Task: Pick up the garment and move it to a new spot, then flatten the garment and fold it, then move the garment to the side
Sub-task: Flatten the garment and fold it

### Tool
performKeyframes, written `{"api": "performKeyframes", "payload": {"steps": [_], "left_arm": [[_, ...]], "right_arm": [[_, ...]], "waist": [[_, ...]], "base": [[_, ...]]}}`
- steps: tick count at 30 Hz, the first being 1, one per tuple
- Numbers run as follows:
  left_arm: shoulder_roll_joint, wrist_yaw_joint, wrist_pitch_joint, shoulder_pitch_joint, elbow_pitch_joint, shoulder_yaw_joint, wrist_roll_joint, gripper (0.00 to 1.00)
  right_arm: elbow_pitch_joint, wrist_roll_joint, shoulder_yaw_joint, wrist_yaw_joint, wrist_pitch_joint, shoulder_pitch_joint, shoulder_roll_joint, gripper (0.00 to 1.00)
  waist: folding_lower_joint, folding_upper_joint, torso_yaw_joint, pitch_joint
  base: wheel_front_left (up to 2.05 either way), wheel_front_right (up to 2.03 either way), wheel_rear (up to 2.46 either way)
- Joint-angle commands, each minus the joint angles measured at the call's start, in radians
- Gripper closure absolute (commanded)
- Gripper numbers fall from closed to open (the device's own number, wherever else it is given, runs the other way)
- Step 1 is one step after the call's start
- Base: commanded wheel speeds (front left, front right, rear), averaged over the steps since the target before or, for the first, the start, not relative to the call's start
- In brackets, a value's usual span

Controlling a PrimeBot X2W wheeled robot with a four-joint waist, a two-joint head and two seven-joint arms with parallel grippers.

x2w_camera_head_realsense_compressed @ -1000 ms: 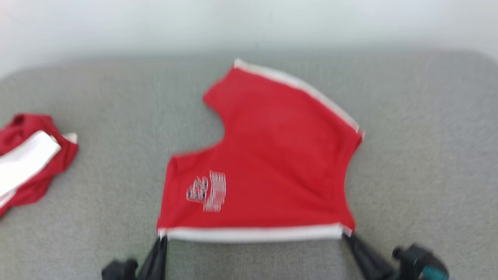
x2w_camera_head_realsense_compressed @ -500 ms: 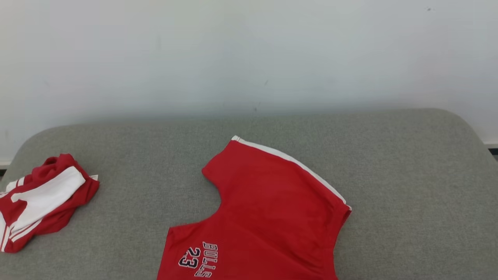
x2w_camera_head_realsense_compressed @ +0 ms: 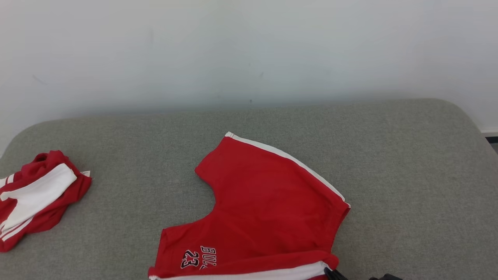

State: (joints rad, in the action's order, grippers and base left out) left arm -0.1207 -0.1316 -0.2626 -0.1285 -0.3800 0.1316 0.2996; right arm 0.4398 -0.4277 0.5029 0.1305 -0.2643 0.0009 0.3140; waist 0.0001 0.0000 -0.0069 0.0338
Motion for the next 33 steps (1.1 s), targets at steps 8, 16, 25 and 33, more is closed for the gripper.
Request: {"api": "performKeyframes", "payload": {"steps": [8,16,25,33], "left_arm": [[-0.066,0.003,-0.003,0.25,-0.004,0.092,-0.029,1.0],[-0.183,0.003,-0.003,0.529,-0.12,0.204,-0.001,1.0],[-0.289,0.003,-0.003,0.843,-0.25,0.424,0.078,1.0],[-0.356,0.003,0.009,1.089,-0.355,0.656,0.153,1.0]], "right_arm": [[0.035,0.04,-0.076,0.001,0.0,-0.106,-0.105,1.0],[-0.126,-0.024,-0.185,0.001,0.0,-0.099,-0.069,1.0],[-0.17,-0.045,-0.262,0.001,0.0,-0.182,-0.127,1.0],[-0.146,-0.052,-0.3,0.001,0.0,-0.259,-0.198,1.0]], "waist": [[-0.0001,0.0,-0.036,-0.077],[-0.0001,0.0,-0.095,-0.171],[-0.0001,0.0,-0.146,-0.274],[-0.0001,0.0,-0.189,-0.352]], "base": [[0.0,0.0,0.0],[0.0,0.0,0.0],[0.0,0.0,0.0],[0.0,0.0,0.0]]}}
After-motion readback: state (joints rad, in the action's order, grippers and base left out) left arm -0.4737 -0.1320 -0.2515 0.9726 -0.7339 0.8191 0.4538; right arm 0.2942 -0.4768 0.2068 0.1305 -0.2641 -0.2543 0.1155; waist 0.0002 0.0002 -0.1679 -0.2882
